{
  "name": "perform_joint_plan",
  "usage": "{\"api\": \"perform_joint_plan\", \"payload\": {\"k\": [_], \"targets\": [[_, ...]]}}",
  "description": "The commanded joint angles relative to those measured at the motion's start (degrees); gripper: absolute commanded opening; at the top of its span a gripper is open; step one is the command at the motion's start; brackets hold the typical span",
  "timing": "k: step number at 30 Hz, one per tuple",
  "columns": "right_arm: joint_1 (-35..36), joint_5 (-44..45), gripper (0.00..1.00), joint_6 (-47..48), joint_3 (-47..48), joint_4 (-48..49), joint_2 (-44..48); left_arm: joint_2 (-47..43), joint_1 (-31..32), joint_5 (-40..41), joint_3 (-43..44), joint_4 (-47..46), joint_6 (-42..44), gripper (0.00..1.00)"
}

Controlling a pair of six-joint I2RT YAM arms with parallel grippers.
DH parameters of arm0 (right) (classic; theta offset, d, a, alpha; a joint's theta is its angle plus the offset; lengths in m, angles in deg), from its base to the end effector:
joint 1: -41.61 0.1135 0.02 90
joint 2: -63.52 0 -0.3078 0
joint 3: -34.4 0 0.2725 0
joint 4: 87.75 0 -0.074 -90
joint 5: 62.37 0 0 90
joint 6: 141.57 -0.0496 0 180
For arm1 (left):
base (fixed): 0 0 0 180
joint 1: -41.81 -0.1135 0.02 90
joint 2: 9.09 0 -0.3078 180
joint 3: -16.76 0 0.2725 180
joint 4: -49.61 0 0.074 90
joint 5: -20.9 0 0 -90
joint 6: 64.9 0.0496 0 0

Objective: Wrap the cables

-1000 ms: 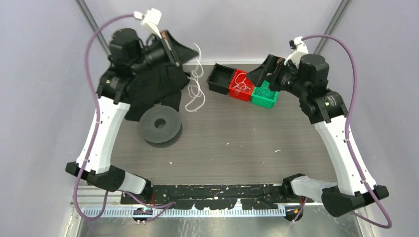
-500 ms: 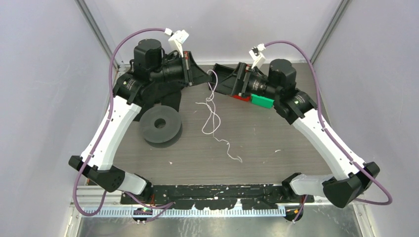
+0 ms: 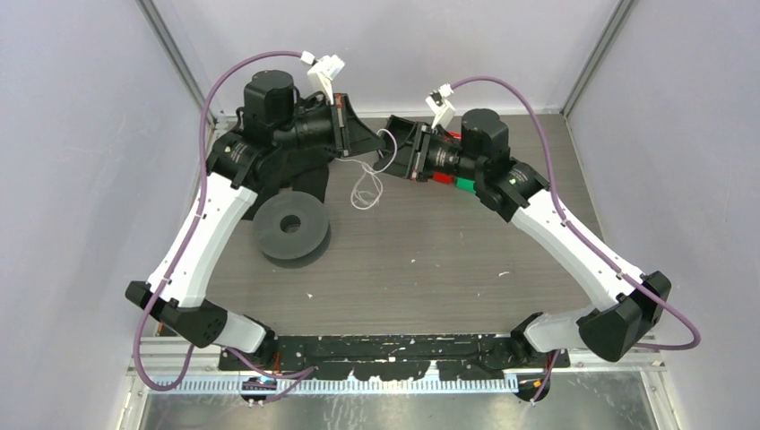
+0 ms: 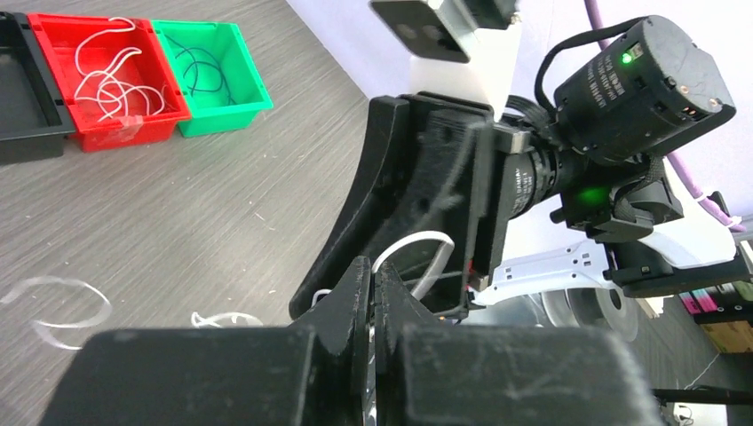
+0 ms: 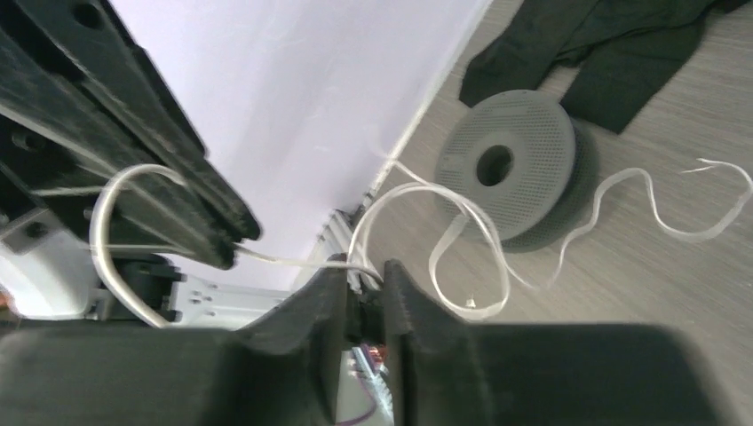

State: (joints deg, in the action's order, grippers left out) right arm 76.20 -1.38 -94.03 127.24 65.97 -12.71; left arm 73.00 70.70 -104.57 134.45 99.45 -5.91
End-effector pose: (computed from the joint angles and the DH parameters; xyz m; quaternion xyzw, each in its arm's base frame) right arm 0.2527 0.2035 0.4706 -0.1104 0.7492 0.5387 0.3693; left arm 0.2576 -0.1750 0.5489 0.1731 0.7551 -0.5003 0.3867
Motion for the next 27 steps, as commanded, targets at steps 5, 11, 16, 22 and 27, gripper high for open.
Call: {"api": "perform_joint_plan", "payload": {"k": [5,11,16,22,27], "targets": [[0.32,26.37,0.01,10.63,6.59,-16.01,0.17,0.38,-0.65,-1.46,0.41,3.65,3.95,0.19],[-0.48,47.79,0.01,21.30,11.17,-37.23,-3.83,-1.12,-7.82,4.86,-6.20,6.74,5.16,0.67],[-0.42,54.26,0.01,22.08,14.54,-50.86,-12.93,0.12,-10.70,8.71,-13.80,4.69,4.45,0.66],[0.23,50.88,0.01,20.19,9.89,-40.15,-2.40,-1.39,-7.59,3.99,-22.59,-3.28,4.94,0.62],[0.32,43.41,0.01,17.25,13.82,-41.08,-2.66,-1.95,-5.68,3.42,-28.59,-12.80,1.08,0.64]]}}
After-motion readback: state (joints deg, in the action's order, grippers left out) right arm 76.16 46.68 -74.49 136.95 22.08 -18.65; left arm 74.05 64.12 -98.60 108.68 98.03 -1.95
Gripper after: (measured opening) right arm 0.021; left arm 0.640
